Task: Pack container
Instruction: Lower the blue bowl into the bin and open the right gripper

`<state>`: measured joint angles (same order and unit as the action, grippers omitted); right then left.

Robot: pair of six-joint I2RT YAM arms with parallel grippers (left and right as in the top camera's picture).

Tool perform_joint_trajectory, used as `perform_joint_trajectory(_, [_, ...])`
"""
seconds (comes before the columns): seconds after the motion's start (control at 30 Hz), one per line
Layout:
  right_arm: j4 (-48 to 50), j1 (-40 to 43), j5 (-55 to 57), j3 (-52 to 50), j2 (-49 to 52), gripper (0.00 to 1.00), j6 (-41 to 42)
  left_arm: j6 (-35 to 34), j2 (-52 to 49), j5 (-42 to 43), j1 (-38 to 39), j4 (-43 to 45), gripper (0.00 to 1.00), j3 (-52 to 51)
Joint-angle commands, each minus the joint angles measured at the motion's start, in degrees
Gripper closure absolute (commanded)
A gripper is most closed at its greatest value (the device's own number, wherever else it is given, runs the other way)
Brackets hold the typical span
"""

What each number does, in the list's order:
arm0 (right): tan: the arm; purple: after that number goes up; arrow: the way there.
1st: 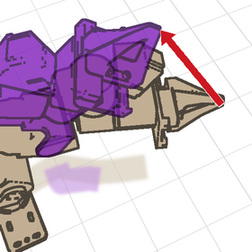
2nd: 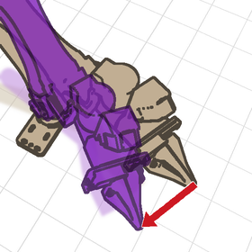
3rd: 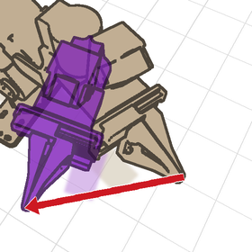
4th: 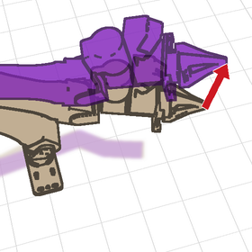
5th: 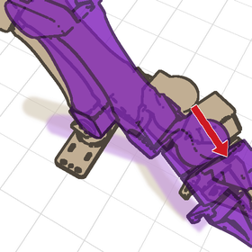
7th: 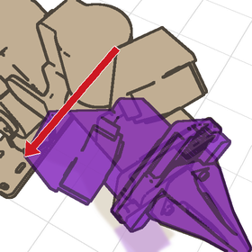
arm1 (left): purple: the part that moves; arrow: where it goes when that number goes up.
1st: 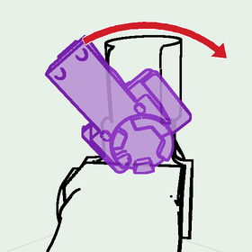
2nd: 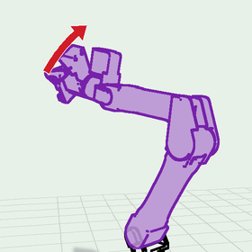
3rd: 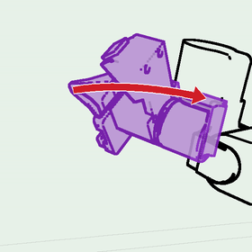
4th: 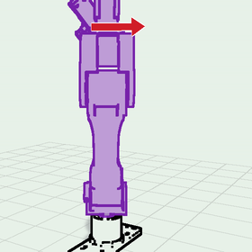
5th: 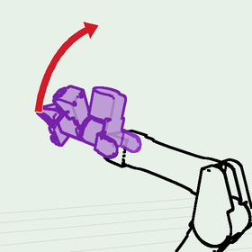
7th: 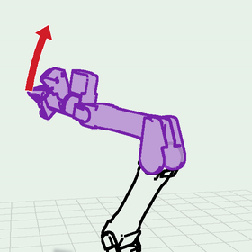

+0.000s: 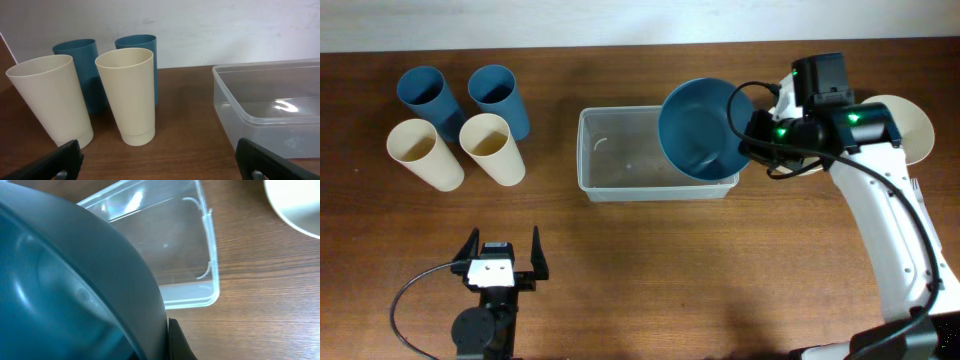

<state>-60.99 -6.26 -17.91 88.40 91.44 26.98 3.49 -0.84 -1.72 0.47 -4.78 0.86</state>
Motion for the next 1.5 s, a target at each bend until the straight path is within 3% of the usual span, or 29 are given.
perform_joint_trajectory(0.0, [0.4, -0.2, 5.6, 1.0, 3.0, 0.96, 0.3, 0.7, 0.4, 0.6, 0.1, 0.0, 0.0, -0.3])
perform_joint_trajectory(0.43, [8.3, -6.3, 7.2, 1.0, 11.4, 0.96, -1.0, 0.7, 0.4, 0.6, 0.1, 0.0, 0.0, -0.3])
perform_joint_trajectory(0.63, [9.2, -6.1, 10.4, 1.0, 14.1, 0.96, -1.0, 0.7, 0.4, 0.6, 0.1, 0.0, 0.0, -0.3])
perform_joint_trajectory(1.47, [13.0, -6.2, 4.0, 1.0, 22.4, 0.93, -1.0, 0.7, 0.4, 0.6, 0.1, 0.0, 0.01, -0.3])
